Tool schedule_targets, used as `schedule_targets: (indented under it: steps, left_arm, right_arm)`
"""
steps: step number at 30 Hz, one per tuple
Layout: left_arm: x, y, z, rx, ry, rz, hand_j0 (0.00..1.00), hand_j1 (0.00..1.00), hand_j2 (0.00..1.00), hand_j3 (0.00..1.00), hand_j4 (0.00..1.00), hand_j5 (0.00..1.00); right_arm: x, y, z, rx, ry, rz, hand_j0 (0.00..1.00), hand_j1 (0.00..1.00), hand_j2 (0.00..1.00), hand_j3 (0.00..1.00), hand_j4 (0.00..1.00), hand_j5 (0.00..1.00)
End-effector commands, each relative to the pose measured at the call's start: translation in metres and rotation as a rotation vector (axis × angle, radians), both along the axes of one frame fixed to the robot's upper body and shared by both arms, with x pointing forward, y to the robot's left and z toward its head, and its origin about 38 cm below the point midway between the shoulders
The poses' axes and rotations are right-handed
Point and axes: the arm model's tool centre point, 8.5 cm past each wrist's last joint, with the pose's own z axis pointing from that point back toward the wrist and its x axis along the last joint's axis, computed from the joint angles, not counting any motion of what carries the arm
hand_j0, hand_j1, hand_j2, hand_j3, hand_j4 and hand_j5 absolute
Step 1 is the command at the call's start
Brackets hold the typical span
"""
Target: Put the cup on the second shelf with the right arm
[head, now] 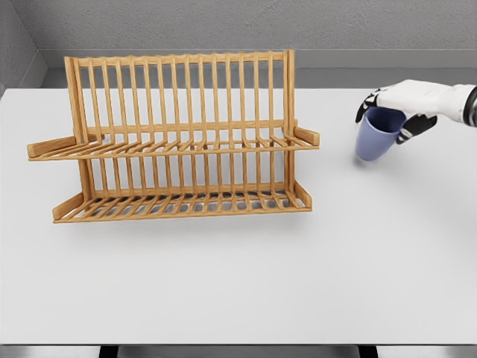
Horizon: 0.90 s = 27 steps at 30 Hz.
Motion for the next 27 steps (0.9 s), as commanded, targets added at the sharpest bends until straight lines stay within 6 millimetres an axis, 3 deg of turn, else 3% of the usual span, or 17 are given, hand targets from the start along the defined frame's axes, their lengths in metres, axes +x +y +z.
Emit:
schedule_targets:
  steps: [1, 18, 27]
  left_arm:
    - [0.0, 0.0, 0.0, 0.0, 0.0, 0.0, 1.0, 1.0, 1.0, 1.0, 1.0, 1.0]
    - [0.0, 0.0, 0.0, 0.0, 0.0, 0.0, 1.0, 1.0, 1.0, 1.0, 1.0, 1.0]
    - [0.0, 0.0, 0.0, 0.0, 0.0, 0.0, 1.0, 1.0, 1.0, 1.0, 1.0, 1.0]
  right_arm:
    - [0.0, 0.0, 0.001, 0.002, -0.002, -0.001, 0.65, 0.65, 0.65, 0.65, 0.65, 0.65]
    - [0.007, -0.004, 0.057, 0.033, -0.138, -0.006, 0.66, 0.66, 0.66, 0.66, 0.66, 0.66]
    - [0.0, 0.01, 0.082, 0.047, -0.208, 0.038, 0.66, 0.66, 0.66, 0.66, 0.66, 0.66]
